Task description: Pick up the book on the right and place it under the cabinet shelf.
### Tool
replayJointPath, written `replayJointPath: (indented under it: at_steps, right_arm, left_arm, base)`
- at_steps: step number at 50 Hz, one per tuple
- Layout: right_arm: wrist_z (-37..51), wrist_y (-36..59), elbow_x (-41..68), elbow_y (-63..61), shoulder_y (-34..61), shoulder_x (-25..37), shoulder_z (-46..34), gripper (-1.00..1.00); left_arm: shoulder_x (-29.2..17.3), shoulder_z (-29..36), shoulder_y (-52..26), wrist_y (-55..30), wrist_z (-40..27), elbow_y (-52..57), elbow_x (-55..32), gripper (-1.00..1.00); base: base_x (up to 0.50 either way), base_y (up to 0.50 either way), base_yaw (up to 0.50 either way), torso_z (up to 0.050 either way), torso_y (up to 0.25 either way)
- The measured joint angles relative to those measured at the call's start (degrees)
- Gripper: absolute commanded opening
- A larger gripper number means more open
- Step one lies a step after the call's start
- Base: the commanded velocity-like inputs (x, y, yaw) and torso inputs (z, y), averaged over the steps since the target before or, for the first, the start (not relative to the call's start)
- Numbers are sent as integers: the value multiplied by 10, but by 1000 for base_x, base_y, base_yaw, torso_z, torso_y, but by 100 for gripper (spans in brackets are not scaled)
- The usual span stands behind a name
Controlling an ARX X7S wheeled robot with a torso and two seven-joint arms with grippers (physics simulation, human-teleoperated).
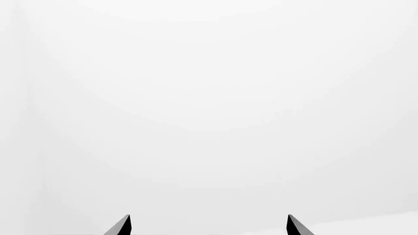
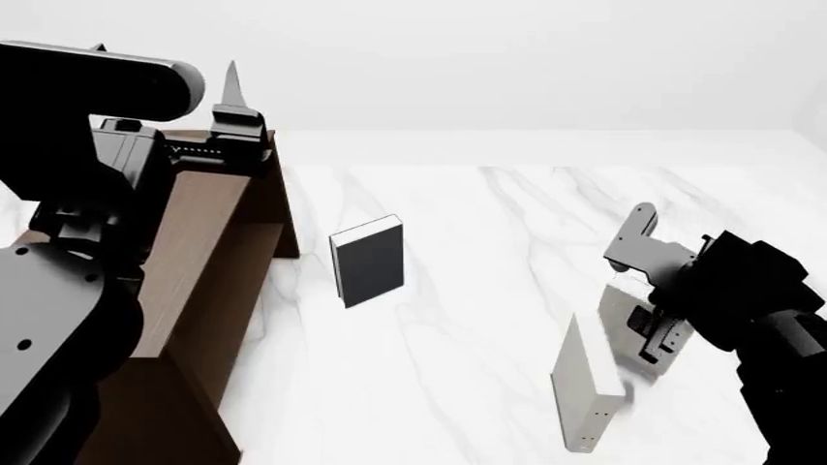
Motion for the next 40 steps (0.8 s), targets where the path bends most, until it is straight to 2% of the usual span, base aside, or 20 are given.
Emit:
replayJointPath:
  at_steps: [29,40]
  right_arm:
    - [-6,-14,-17,-2,-2,3,4,-100]
    - [6,13,-19,-37,16,21,-2,-100]
  left_arm:
    - [-11,-27,-2,-25,-10,22,-18,100]
    - [-14,-31,-2,-28,-13,26,-23,100]
  base:
    - [0,0,0,0,0]
    - [0,0,0,0,0]
